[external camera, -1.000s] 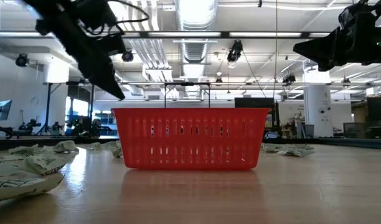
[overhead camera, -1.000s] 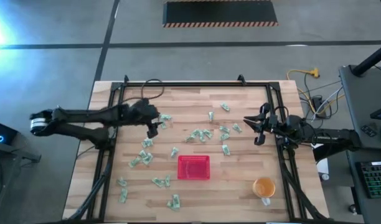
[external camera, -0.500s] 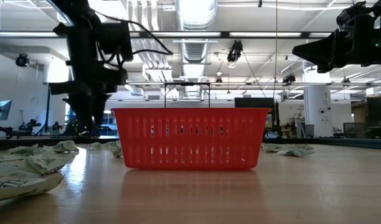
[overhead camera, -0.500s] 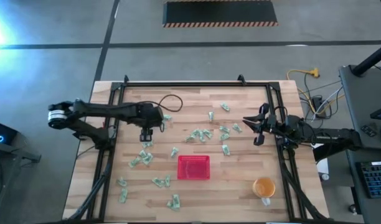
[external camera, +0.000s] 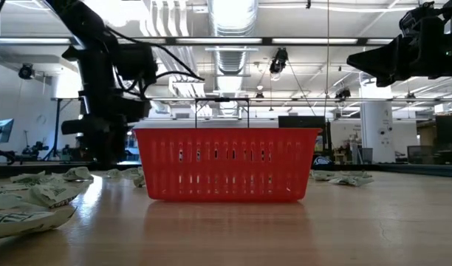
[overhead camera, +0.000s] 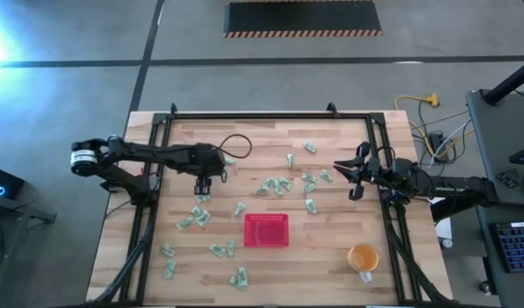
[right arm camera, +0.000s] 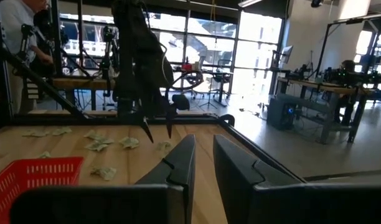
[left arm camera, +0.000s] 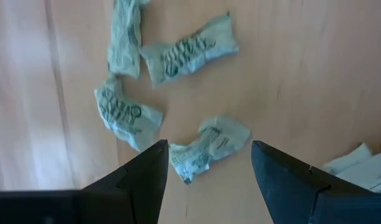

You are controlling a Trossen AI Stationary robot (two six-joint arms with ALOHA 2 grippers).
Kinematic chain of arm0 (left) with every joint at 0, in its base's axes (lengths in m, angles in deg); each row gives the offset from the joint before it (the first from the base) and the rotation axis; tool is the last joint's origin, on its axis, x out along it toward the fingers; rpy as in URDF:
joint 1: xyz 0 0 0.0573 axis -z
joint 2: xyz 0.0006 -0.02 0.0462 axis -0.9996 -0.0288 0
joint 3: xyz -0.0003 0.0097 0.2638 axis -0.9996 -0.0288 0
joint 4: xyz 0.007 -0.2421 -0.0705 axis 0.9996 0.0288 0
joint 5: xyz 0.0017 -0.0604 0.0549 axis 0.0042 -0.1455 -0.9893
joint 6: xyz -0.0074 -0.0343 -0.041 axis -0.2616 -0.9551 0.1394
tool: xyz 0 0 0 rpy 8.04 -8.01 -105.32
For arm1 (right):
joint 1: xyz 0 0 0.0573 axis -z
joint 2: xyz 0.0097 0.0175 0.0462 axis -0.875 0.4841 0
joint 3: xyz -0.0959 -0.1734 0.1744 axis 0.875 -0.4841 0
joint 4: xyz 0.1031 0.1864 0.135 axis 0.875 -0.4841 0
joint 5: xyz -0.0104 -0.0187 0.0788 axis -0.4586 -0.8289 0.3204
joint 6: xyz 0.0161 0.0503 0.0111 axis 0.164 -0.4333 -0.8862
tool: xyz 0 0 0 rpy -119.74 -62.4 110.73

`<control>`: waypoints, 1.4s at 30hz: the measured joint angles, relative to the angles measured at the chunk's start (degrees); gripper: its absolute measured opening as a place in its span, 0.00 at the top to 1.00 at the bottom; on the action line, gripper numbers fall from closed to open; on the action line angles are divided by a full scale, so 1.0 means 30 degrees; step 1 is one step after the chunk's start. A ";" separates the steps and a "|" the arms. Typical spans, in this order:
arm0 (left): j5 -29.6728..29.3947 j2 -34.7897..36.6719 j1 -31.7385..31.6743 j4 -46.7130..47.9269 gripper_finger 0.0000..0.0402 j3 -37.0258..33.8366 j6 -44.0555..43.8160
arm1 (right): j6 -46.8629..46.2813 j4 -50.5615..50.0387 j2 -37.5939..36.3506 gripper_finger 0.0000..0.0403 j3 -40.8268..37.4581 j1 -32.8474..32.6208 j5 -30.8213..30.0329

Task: Pick and place Stevia / Truvia into bins
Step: Put the white stevia packet into the red bin

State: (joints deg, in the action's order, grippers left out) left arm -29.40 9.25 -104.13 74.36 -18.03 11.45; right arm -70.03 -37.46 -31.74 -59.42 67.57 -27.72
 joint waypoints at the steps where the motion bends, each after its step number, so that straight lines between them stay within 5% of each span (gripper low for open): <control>1: 0.0000 0.0000 -0.0073 0.0001 0.47 -0.0130 -0.0005 | 0.0005 0.0001 -0.0005 0.88 0.0000 0.0000 -0.0001; 15: 0.0096 -0.0160 -0.0127 -0.1441 0.49 -0.1294 -0.0551 | 0.0058 0.0001 -0.0014 0.88 0.0000 0.0000 -0.0008; 28: 0.0670 -0.0160 -0.0127 -0.1457 0.91 -0.1302 -0.0587 | 0.0058 0.0008 -0.0007 0.88 0.0000 0.0000 -0.0015; 34: 0.0799 -0.0149 -0.0076 -0.1351 0.99 -0.0435 -0.2163 | 0.0062 0.0008 -0.0007 0.88 0.0000 0.0005 -0.0015; 42: 0.5286 -0.0036 0.0390 -0.1714 0.98 0.1713 -0.3661 | 0.0065 0.0008 -0.0007 0.88 0.0000 0.0000 -0.0022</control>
State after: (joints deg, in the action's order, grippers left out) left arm -13.54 9.14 -102.96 69.22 -12.89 0.46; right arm -69.83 -37.44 -31.76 -59.42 67.57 -27.78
